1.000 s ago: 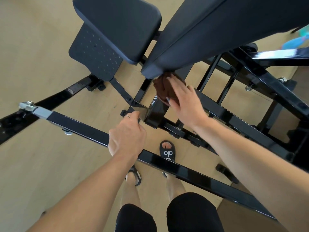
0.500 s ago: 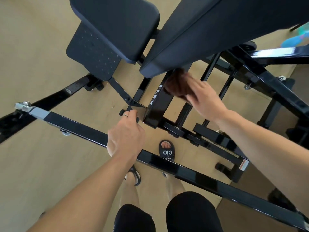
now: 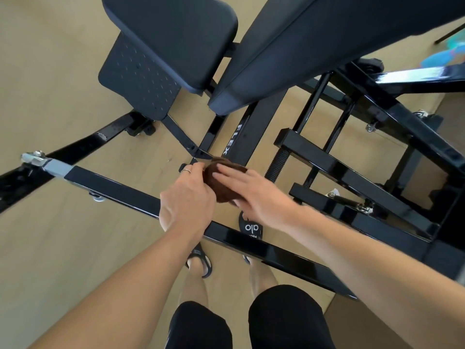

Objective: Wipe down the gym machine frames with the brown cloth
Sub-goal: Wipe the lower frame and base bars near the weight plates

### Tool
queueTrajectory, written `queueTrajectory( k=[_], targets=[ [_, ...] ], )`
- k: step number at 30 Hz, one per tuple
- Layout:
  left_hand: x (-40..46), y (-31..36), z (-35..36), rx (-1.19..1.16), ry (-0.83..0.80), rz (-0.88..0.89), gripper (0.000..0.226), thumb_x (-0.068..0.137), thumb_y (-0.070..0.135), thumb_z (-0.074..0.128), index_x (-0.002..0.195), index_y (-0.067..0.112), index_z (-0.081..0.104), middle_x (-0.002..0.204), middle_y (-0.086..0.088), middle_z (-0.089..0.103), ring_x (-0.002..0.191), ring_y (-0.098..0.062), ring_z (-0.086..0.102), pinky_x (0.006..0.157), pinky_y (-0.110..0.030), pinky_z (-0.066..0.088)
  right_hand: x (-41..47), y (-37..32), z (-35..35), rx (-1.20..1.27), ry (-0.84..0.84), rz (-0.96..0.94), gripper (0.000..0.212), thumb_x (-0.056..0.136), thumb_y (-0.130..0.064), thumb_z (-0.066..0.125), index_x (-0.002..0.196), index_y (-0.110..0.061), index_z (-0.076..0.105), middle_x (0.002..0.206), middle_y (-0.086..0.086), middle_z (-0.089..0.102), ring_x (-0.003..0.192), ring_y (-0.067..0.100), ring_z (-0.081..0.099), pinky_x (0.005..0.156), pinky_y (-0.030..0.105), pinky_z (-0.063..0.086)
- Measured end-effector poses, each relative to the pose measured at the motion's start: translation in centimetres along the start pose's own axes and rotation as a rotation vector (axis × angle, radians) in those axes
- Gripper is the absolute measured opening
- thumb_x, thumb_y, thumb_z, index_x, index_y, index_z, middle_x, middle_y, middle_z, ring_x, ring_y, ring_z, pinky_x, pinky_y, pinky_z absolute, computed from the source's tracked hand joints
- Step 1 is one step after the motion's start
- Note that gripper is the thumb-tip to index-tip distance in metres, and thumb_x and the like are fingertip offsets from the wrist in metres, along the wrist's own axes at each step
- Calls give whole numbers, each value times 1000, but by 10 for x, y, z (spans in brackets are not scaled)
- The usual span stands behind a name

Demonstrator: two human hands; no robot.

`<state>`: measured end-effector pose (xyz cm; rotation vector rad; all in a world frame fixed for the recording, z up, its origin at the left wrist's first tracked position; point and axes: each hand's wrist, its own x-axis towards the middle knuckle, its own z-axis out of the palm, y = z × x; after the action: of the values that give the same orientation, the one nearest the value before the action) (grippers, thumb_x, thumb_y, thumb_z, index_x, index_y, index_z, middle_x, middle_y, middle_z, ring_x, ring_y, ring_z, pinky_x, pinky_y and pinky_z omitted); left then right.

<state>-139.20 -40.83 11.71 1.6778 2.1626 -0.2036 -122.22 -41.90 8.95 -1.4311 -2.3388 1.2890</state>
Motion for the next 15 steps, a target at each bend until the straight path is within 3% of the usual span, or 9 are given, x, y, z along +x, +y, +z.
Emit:
queueTrajectory(
  k=[2,4,7,10,13,15],
  targets=[
    [0,0,0,11,1,-6,41,100,20,40,135,37,52,111,6,64,75,-23,53,53,-27,29,1,12,-23,46,75,32,67,95,-6,62,156,-23,42,161,-5,41,140,22,47,121,35,29],
    [-1,1,-1,8,11,-16,39,100,16,40,131,36,54,108,6,64,71,-22,51,47,-24,23,7,30,-50,84,314,165,65,93,-1,58,155,-18,44,156,0,49,141,21,47,122,43,33],
    [-3,2,-2,-10,33,-23,36,101,16,42,128,35,56,106,6,65,68,-21,49,46,-22,21,26,45,-68,113,560,357,62,97,-2,53,157,-14,40,159,2,44,144,22,43,123,44,33],
    [-2,-1,1,-9,41,-10,37,100,16,41,129,34,56,110,6,65,68,-22,48,47,-23,23,32,27,-39,119,473,374,67,98,-7,57,160,-18,34,164,0,37,149,21,37,125,42,28],
    [1,-3,4,-27,32,-18,38,98,16,38,128,35,53,115,4,63,67,-26,45,55,-30,33,13,-5,9,64,229,146,69,95,-5,62,158,-20,39,163,-1,37,145,22,40,126,33,22],
    [1,-3,5,-33,50,-1,36,98,17,40,127,34,53,114,4,64,66,-22,42,57,-30,35,3,-16,23,46,88,13,65,95,-7,64,155,-19,44,161,-2,41,144,20,40,123,19,15]
  ],
)
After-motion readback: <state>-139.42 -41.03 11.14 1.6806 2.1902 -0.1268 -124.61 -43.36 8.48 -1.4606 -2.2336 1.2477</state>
